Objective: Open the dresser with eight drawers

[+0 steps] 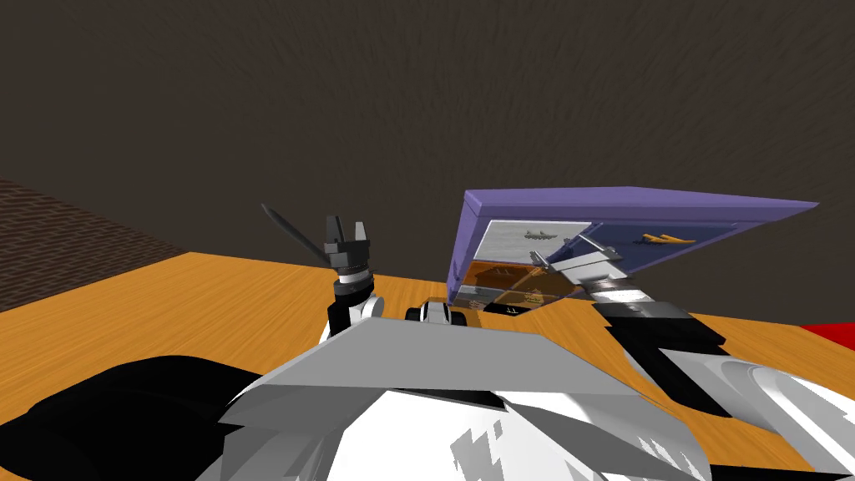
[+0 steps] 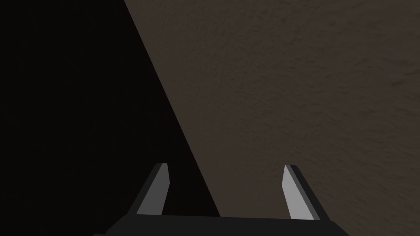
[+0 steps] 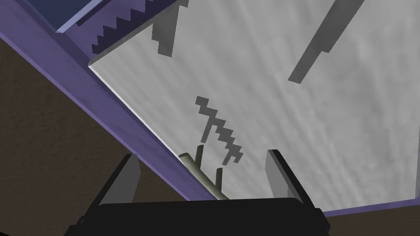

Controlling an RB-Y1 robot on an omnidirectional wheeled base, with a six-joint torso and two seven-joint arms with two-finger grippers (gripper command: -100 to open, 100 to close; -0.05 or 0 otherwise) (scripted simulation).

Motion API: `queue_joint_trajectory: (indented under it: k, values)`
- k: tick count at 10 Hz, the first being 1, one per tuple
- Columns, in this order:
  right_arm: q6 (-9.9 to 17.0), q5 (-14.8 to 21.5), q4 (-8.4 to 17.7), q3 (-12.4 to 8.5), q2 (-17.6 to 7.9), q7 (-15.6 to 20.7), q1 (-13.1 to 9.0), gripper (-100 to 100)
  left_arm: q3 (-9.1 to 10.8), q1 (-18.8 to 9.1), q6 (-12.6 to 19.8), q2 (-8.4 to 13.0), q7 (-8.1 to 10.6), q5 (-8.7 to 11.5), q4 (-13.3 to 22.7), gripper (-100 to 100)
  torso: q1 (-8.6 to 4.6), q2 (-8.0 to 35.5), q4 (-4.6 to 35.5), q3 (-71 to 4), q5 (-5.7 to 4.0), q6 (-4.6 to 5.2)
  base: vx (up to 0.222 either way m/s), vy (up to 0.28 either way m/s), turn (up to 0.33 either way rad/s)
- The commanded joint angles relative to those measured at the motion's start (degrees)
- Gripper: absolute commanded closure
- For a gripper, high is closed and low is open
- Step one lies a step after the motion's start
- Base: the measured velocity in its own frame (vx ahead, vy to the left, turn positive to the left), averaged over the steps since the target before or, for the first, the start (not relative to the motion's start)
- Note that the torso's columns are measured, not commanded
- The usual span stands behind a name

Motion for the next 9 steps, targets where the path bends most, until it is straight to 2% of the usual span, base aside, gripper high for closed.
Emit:
queue_joint_trajectory:
  k: [1,2,3,4,8,9]
  values:
    - [0.0,1.1,0.2,-0.8,-0.3,1.2,0.1,-100,0.0,0.0,0.0,0.0,0.0,0.0,0.0,0,0.01,0.0,0.0,0.0,0.01,0.01,0.018,0.033,-0.011]
    - [0.6,0.6,-0.9,-2.3,-1.8,0.0,1.3,-100,0.0,0.0,0.0,0.0,0.0,0.0,0.0,0,-0.1,0.1,0.0,0.0,-0.02,0.0,0.11,0.023,-0.022]
    - [0.3,0.9,-0.3,-1.5,-1.2,0.8,0.7,-100,0.01,0.0,0.0,0.0,0.0,0.0,0.0,0,-0.08,-0.2,0.0,-0.1,-0.02,0.0,0.069,0.013,-0.008]
    - [0.4,0.9,-0.4,-1.6,-1.3,0.6,0.7,100,0.01,0.0,0.0,0.0,0.0,0.0,0.0,0,-0.06,-0.1,0.0,-0.1,-0.02,-0.01,0.009,0.002,0.003]
    - [-0.2,0.4,-2.3,-2.0,-1.2,0.2,1.7,100,0.0,0.0,0.0,0.0,0.0,0.0,0.0,0,0.1,0.2,0.1,0.2,0.01,-0.01,-0.178,0.006,-0.065]
    - [-0.2,0.4,-1.9,-2.0,-1.2,0.3,1.5,100,0.0,0.0,0.0,0.0,0.0,0.0,0.0,0,0.12,0.0,0.0,0.0,0.04,0.0,-0.088,0.011,-0.017]
